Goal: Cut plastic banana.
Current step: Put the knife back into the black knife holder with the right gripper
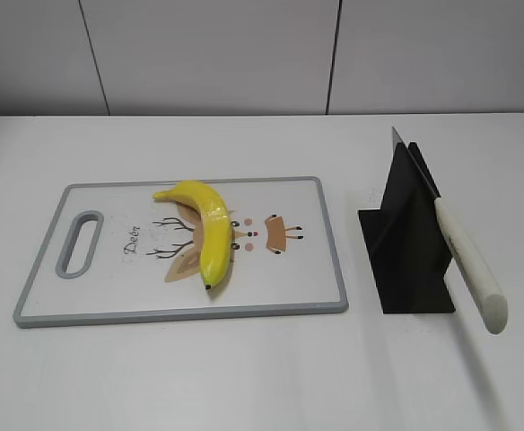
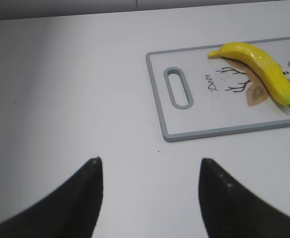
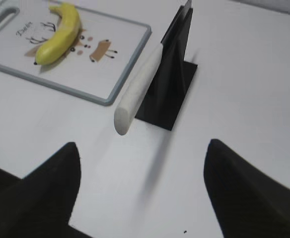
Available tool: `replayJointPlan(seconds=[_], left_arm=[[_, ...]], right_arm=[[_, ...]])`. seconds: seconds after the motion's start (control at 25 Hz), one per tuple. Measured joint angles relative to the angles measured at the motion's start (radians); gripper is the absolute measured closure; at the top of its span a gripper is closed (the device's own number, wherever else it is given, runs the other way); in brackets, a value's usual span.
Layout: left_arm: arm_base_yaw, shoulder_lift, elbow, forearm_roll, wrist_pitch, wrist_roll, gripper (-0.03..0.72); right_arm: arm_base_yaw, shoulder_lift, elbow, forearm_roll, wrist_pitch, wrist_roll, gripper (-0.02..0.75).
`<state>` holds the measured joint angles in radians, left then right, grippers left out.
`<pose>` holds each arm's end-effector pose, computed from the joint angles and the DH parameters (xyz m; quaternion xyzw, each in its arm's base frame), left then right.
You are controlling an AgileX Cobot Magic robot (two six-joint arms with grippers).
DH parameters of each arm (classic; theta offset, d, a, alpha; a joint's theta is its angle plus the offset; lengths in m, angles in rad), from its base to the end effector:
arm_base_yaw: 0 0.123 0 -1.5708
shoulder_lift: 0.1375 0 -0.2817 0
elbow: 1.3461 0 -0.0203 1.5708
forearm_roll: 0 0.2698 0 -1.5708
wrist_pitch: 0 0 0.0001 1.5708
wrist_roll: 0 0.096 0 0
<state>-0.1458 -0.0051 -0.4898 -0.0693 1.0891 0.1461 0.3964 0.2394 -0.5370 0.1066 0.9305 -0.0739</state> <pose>0.0177 -0.0086 0.2789 0.1270 0.8519 -0.0345 0.5069 0.0544 0.0316 0.2973 -0.1962 0.8479 0.1308 0.4749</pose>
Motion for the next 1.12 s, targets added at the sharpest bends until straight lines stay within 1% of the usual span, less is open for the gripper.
replayJointPlan(seconds=[0.24, 0.4, 0.44, 0.6, 0.64, 0.8, 1.12], left_arm=[[0.0, 0.0, 0.0, 0.0, 0.0, 0.0, 0.131], [0.0, 0.0, 0.0, 0.0, 0.0, 0.0, 0.132], [0.0, 0.0, 0.0, 0.0, 0.0, 0.0, 0.134], [0.0, 0.0, 0.0, 0.0, 0.0, 0.0, 0.135], [0.0, 0.0, 0.0, 0.0, 0.0, 0.0, 0.135], [0.0, 0.0, 0.0, 0.0, 0.0, 0.0, 0.136], [0.0, 0.0, 0.001, 0.0, 0.0, 0.0, 0.136]], right_arm=[[0.0, -0.161, 0.005, 0.0, -0.015, 0.0, 0.148], [0.0, -0.196, 0.008, 0.001, -0.011, -0.001, 0.148], [0.0, -0.199, 0.007, 0.001, 0.005, -0.001, 0.148], [0.0, -0.2, 0.005, -0.013, 0.154, -0.001, 0.148], [0.0, -0.202, 0.005, -0.015, 0.162, -0.001, 0.148], [0.0, -0.203, 0.017, -0.024, 0.114, -0.001, 0.148], [0.0, -0.204, 0.029, -0.025, 0.11, -0.002, 0.148]])
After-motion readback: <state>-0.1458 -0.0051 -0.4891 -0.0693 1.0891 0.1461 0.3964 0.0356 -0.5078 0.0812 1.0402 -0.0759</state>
